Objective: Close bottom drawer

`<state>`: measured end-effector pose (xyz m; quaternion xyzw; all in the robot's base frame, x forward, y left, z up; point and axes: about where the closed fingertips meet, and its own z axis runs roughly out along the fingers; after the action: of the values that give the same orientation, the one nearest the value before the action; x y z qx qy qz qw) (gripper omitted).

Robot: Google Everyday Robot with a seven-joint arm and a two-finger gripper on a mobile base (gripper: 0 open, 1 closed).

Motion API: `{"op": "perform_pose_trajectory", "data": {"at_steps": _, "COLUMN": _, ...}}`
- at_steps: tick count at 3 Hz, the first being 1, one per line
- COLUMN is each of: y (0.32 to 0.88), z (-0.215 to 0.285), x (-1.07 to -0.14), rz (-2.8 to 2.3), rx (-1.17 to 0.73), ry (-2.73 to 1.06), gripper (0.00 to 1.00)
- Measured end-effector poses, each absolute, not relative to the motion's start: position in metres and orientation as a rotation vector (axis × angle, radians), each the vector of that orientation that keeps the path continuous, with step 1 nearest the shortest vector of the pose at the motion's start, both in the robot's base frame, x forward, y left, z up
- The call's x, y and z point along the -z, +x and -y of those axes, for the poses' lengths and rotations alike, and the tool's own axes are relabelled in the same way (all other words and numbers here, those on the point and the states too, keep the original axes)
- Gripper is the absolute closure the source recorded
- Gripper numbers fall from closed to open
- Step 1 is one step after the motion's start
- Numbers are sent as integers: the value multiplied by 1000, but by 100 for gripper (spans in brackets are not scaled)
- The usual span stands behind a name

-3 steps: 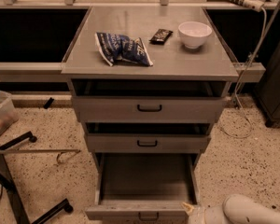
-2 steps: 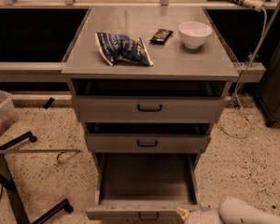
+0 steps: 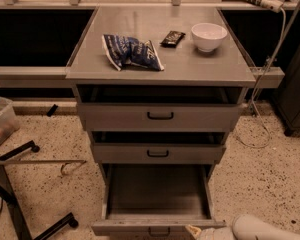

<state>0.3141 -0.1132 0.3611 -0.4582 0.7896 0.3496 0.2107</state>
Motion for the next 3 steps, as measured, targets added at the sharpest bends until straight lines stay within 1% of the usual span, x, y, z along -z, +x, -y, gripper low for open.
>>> {"op": "perform_pose_trajectory", "data": {"at_steps": 3, "y": 324, "z": 79, "x": -274, "rz": -2175, "rx": -1063, "ry": -1217, "gripper": 0}}
